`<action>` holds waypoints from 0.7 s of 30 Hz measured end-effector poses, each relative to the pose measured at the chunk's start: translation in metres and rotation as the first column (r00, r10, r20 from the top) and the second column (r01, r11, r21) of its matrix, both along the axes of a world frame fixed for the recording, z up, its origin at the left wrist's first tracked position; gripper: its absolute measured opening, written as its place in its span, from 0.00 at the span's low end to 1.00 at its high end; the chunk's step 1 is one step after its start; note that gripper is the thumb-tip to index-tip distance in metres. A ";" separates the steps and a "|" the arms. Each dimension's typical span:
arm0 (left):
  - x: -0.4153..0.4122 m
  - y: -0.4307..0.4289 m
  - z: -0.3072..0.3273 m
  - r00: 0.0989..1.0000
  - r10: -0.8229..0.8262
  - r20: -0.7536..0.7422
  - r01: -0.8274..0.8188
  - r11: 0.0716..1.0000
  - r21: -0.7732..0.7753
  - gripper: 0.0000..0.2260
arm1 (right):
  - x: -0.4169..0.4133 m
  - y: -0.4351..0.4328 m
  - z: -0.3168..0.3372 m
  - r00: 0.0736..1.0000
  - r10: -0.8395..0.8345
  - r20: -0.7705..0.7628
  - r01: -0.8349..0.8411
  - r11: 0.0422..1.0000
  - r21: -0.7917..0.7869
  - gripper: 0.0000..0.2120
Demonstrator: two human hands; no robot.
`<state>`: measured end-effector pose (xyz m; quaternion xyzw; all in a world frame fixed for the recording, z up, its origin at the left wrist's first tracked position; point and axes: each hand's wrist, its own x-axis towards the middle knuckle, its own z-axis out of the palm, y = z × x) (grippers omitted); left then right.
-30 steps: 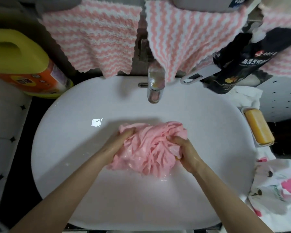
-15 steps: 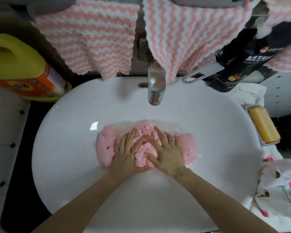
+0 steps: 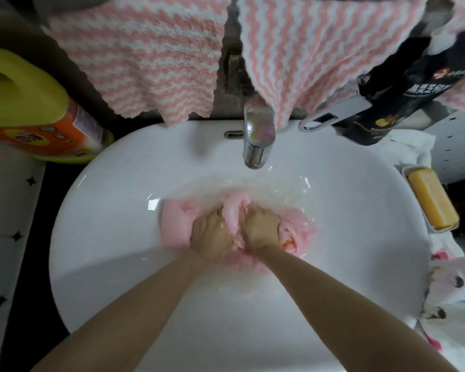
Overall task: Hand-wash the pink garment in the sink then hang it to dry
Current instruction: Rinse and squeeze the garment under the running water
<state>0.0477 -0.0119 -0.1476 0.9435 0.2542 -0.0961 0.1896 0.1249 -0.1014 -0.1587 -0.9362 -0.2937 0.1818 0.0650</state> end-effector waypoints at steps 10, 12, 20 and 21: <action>-0.061 0.027 0.041 0.893 -0.325 0.311 0.345 0.939 -0.012 0.29 | -0.014 -0.062 0.047 0.981 0.190 0.025 -0.181 0.873 0.453 0.24; -0.072 0.031 0.031 0.943 -0.265 0.200 0.277 0.960 -0.034 0.32 | -0.028 -0.073 0.040 0.957 0.282 0.061 -0.287 0.906 0.311 0.33; -0.072 0.001 -0.023 0.985 -0.123 0.118 0.120 0.992 0.028 0.38 | -0.035 -0.038 0.001 0.933 0.360 0.012 -0.361 0.932 0.032 0.40; -0.069 -0.004 -0.025 0.979 -0.109 0.174 0.096 0.992 0.077 0.34 | -0.037 -0.036 -0.004 0.942 0.334 0.009 -0.334 0.942 0.031 0.38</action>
